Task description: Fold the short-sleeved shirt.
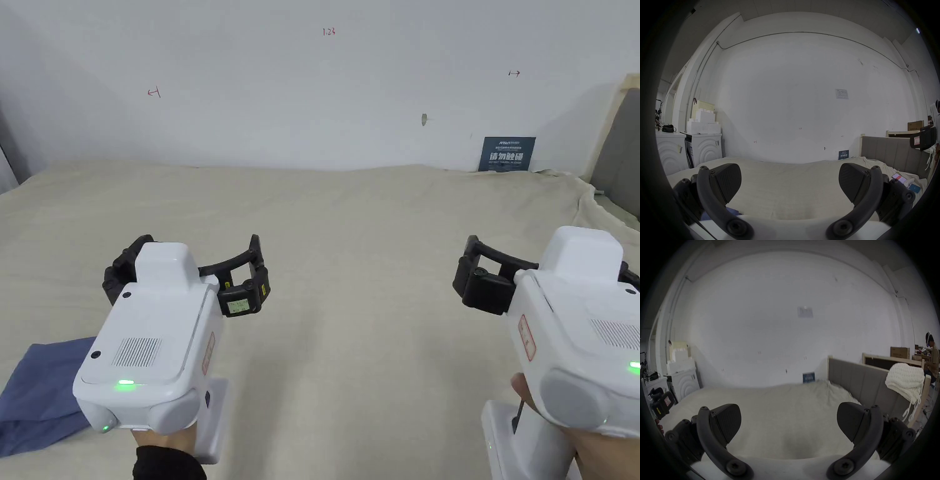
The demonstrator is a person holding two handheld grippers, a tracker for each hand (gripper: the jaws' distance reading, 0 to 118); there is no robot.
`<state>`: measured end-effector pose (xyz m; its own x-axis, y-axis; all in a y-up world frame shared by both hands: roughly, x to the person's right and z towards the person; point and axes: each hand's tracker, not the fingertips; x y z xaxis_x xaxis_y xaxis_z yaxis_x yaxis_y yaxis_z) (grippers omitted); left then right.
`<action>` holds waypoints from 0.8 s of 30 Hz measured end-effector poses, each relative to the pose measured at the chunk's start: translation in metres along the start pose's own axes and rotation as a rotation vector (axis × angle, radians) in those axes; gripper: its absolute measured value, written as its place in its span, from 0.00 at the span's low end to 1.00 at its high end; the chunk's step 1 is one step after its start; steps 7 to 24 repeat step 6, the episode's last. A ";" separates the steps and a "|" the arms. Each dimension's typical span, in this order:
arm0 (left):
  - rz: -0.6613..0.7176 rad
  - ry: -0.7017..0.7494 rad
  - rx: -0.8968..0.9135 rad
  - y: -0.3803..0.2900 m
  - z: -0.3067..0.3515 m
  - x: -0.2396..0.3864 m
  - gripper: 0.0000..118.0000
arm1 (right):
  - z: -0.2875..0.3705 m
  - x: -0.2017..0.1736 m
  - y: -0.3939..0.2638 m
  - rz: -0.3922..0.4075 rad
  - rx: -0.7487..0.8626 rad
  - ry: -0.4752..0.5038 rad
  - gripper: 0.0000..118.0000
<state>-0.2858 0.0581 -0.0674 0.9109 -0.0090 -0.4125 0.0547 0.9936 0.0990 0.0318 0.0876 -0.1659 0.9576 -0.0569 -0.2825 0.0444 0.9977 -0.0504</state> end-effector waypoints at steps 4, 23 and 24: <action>0.000 0.002 0.004 -0.001 0.000 0.001 1.00 | 0.001 0.001 -0.003 0.037 0.032 -0.005 1.00; 0.002 0.003 0.005 -0.001 0.000 0.001 1.00 | 0.000 0.001 -0.004 0.045 0.040 -0.005 1.00; 0.002 0.003 0.005 -0.001 0.000 0.001 1.00 | 0.000 0.001 -0.004 0.045 0.040 -0.005 1.00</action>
